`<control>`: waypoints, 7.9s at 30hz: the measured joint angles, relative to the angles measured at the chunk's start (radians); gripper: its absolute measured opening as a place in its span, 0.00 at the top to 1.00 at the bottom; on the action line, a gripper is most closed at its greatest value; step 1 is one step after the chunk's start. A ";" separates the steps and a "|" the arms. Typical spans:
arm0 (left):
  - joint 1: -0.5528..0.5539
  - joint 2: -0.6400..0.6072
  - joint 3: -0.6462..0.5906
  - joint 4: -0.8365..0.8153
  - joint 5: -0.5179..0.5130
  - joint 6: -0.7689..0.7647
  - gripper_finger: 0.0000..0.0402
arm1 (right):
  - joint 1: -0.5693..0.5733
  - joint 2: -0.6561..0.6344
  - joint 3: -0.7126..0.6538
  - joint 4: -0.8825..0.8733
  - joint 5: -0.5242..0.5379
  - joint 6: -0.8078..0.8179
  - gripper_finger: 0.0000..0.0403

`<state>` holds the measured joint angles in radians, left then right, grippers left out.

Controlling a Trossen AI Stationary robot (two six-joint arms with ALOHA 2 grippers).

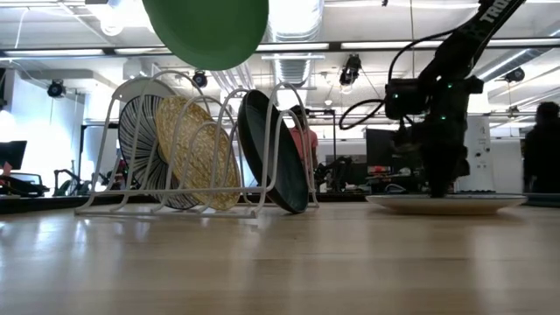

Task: Sort dishes
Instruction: Put the green plate in the dish rack

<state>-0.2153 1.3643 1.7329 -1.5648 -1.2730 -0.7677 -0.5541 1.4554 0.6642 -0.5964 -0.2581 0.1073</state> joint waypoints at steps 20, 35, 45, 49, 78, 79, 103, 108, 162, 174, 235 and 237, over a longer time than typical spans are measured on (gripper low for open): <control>0.000 0.000 0.000 -0.006 -0.025 0.006 0.89 | 0.000 -0.241 0.325 0.063 0.074 -0.226 1.00; 0.000 0.000 0.000 -0.006 -0.094 0.026 0.89 | -0.002 0.202 0.767 0.200 -0.110 -0.558 1.00; -0.006 -0.001 0.000 -0.003 -0.088 0.032 0.89 | -0.026 0.373 0.962 0.179 -0.111 -0.529 1.00; -0.083 0.000 0.009 0.045 0.003 0.004 0.89 | -0.068 0.315 0.944 0.176 -0.118 -0.531 1.00; -0.634 0.008 0.136 0.114 -0.157 0.025 0.89 | -0.060 0.370 0.975 0.540 -0.445 -0.449 0.90; -0.642 0.008 0.128 0.113 -0.084 0.032 0.89 | -0.055 0.370 0.971 0.540 -0.450 -0.447 0.89; -0.904 0.260 0.108 -0.004 0.427 -0.589 0.89 | 0.103 0.203 0.906 -0.180 -0.421 -0.939 0.83; -0.902 0.288 0.104 -0.007 0.436 -0.646 0.89 | 0.116 0.203 0.795 -0.119 -0.402 -0.930 0.82; -0.941 0.426 0.090 -0.006 0.846 -1.258 0.89 | 0.142 0.146 0.399 0.382 -0.143 -0.572 0.60; -0.941 0.426 0.090 -0.006 0.838 -1.258 0.89 | 0.143 0.170 0.399 0.405 -0.143 -0.581 0.75; -0.941 0.426 0.090 -0.006 0.838 -1.292 0.89 | 0.033 0.168 0.399 0.317 -0.245 -0.649 0.78; -0.941 0.426 0.090 -0.006 0.838 -1.292 0.89 | 0.037 0.168 0.399 0.319 -0.248 -0.643 0.75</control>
<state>-1.1567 1.7905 1.8229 -1.5711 -0.4355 -2.0598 -0.5171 1.6238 1.0630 -0.2773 -0.5060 -0.5358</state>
